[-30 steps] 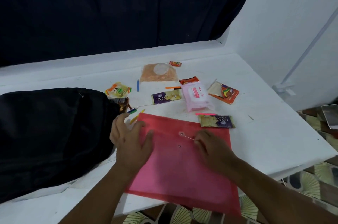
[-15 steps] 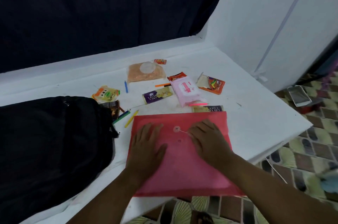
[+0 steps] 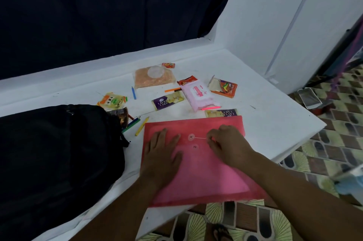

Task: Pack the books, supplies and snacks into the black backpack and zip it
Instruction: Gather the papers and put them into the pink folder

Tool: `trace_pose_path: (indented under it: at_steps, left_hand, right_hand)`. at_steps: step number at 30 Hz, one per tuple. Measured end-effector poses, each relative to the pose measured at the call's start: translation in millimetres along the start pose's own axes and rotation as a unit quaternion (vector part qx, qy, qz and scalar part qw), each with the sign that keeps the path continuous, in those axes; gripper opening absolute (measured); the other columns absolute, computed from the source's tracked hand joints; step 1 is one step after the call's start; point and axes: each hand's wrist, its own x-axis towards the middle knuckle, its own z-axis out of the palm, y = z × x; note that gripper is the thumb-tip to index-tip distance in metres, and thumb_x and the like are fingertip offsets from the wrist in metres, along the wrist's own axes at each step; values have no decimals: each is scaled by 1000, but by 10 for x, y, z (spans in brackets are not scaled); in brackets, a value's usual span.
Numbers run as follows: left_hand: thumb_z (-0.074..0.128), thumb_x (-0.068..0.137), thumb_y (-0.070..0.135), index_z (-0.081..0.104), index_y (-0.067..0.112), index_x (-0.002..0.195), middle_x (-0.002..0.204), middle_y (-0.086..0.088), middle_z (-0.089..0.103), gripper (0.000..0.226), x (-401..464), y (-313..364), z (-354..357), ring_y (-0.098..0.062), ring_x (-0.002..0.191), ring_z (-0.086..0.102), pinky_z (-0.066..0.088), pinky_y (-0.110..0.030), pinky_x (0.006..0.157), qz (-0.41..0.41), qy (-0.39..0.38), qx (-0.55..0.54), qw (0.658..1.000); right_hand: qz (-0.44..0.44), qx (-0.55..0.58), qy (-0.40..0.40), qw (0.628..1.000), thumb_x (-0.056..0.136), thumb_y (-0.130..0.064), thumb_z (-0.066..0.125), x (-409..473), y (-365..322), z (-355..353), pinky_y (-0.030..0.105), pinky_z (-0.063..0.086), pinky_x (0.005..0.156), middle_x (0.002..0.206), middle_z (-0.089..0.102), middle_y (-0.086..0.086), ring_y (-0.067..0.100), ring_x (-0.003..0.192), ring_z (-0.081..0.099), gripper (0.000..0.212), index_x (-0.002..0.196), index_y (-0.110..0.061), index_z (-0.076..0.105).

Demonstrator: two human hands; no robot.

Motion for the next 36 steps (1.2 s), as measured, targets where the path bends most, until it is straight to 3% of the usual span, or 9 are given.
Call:
trace_pose_path:
  at_steps: [2,5,9,13,18,22,25,31,36]
  left_hand:
    - [25,96,63,19,45,155,167,-2,10,61,0,3,-7,-27,154,6,15,-49,122,0,-3,1,1000]
    - [29,97,62,19,45,155,168,-2,9,61,2,24,-29,-27,154,6,14,-49,121,-4,-8,0,1000]
    - [26,96,63,22,46,155,168,-2,11,62,2,24,-18,-28,154,7,15,-48,121,-3,-6,-2,1000]
    - [19,95,66,18,47,155,168,2,6,63,-1,-12,8,-26,154,3,12,-47,121,2,-5,3,1000]
    - [17,95,66,23,45,155,168,5,12,65,3,-7,13,-25,154,6,11,-43,120,10,5,1,1000]
    - [23,97,65,25,44,155,167,5,17,62,14,-16,26,-26,154,13,18,-48,119,9,12,7,1000]
    - [20,97,64,19,45,156,167,4,14,62,10,-14,31,-26,154,9,15,-50,120,8,5,23,1000]
    - [16,97,63,19,54,153,168,2,9,56,6,-15,18,-27,154,2,9,-49,121,6,-14,31,999]
    - [18,96,63,26,54,151,168,3,11,57,5,19,-19,-25,153,4,12,-47,120,4,-12,20,1000]
  right_hand:
    - [6,20,-49,999,92,-24,54,48,-21,-69,33,48,58,67,66,-2,22,63,60,15,91,-20,68]
    - [41,-28,-116,992,99,-30,46,83,-1,-108,34,52,65,86,70,-3,24,79,64,20,101,-27,65]
    - [92,14,-193,977,97,-21,44,35,104,-113,33,49,61,81,66,-6,22,75,62,22,81,-30,57]
    - [112,11,-190,975,93,-16,41,17,155,-86,34,49,63,82,62,-4,22,77,60,28,71,-27,54]
    - [74,41,-124,989,92,-19,41,19,72,19,41,53,74,96,64,4,27,87,61,25,104,-17,63]
    - [37,51,-126,990,88,-35,35,-6,47,142,38,54,66,81,67,-1,19,73,61,34,91,-19,65]
    - [27,41,-124,991,92,-35,40,-33,69,179,34,51,61,73,62,-4,15,66,57,30,80,-18,63]
    - [39,75,-134,987,91,-28,55,-23,45,183,28,43,60,90,54,-6,14,76,57,15,90,-24,69]
    - [73,67,-143,985,92,-21,52,0,27,239,34,53,70,93,57,-4,20,82,60,17,91,-24,68]
